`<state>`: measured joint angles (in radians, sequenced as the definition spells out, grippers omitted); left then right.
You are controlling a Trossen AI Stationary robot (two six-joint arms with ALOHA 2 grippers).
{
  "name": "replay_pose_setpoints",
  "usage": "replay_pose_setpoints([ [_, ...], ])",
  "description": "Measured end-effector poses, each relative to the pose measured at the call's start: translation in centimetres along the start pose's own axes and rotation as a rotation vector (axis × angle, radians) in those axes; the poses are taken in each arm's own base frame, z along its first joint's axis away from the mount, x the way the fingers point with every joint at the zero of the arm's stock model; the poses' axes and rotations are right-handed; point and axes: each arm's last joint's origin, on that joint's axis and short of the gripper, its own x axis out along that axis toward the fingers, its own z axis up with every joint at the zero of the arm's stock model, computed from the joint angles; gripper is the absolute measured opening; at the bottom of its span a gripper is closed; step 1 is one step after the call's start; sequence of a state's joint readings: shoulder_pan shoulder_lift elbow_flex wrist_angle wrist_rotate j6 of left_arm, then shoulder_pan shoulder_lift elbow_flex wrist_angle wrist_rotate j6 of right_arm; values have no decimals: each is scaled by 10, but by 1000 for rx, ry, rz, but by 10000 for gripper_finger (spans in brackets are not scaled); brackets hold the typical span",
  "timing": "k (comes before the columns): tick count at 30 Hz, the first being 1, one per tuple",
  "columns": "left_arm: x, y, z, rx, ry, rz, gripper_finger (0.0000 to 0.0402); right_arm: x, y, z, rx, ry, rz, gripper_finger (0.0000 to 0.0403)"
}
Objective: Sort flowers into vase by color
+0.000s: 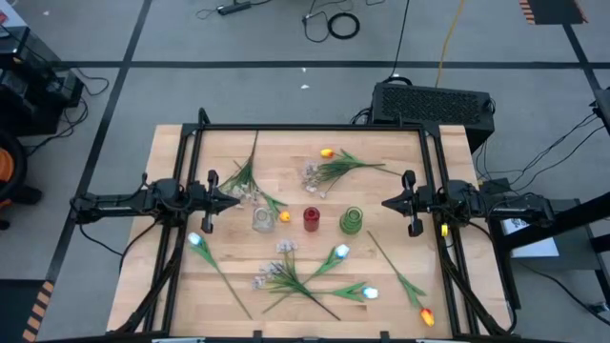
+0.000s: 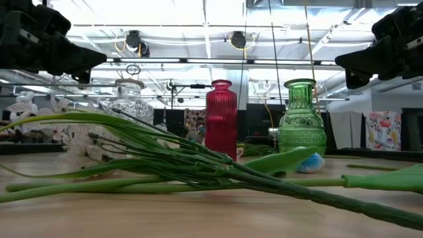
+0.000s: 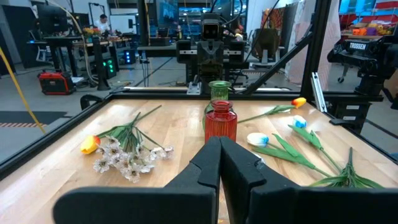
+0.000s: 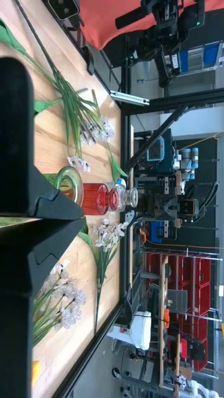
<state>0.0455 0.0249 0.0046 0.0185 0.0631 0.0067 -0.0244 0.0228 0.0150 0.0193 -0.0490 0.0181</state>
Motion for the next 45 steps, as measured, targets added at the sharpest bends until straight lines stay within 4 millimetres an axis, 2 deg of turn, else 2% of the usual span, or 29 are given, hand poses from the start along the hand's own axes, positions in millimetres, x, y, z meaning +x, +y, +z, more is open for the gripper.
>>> replay_pose_setpoints([
  [30,0,0,0,0,0,0,11,0,-1,1,-4,-13,-50,0],
  [35,0,0,0,0,0,0,11,0,-1,1,132,-20,-49,0],
  [41,0,0,0,0,0,0,11,-1,-1,11,167,-104,-31,0],
  [45,0,0,0,0,0,0,11,-2,0,29,205,-105,-32,0],
])
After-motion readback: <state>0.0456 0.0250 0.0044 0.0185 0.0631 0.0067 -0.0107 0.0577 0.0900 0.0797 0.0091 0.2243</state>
